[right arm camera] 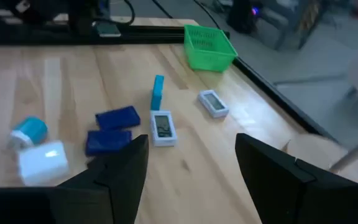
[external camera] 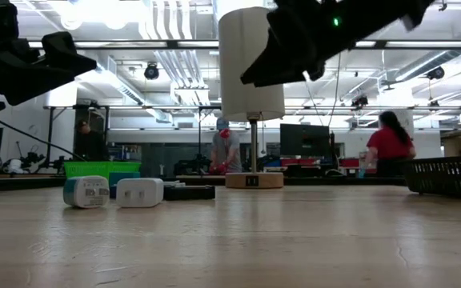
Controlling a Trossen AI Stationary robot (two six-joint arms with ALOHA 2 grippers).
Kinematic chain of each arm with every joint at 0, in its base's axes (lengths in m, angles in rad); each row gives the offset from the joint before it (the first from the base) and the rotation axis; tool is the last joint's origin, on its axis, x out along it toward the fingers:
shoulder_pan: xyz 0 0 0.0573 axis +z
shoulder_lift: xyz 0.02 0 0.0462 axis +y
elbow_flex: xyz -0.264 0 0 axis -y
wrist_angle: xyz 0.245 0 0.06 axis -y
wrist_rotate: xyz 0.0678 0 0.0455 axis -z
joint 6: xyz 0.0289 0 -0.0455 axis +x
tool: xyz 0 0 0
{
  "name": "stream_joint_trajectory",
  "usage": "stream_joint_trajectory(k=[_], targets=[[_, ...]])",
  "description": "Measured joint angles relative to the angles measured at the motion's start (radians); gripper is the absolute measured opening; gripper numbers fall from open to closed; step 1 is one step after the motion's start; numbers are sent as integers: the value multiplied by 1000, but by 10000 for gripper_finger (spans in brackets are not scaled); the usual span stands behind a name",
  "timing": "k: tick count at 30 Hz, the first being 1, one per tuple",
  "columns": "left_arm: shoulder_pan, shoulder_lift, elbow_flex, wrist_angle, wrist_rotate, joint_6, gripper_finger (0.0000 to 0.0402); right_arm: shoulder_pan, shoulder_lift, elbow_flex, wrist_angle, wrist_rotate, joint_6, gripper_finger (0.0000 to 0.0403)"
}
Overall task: Pick & Place Office items
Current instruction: Put the top blue charger adapter into the black bin
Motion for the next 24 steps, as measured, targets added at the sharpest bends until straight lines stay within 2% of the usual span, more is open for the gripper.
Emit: stream_joint_trajectory(k=[6,13,17,24], targets=[[0,-1,0,1,-1,0,257,-119,-29,-110,173,-158,-40,247],[0,5,0,0,0,0,257,-190,-46,-192,366,-129,-159,237],[0,7,0,0,-1,0,257,-223,-57,-206,389,-53,-174,239],[0,10,0,0,-1,0,257,-248,-58,-202,392,-80,-170,237]])
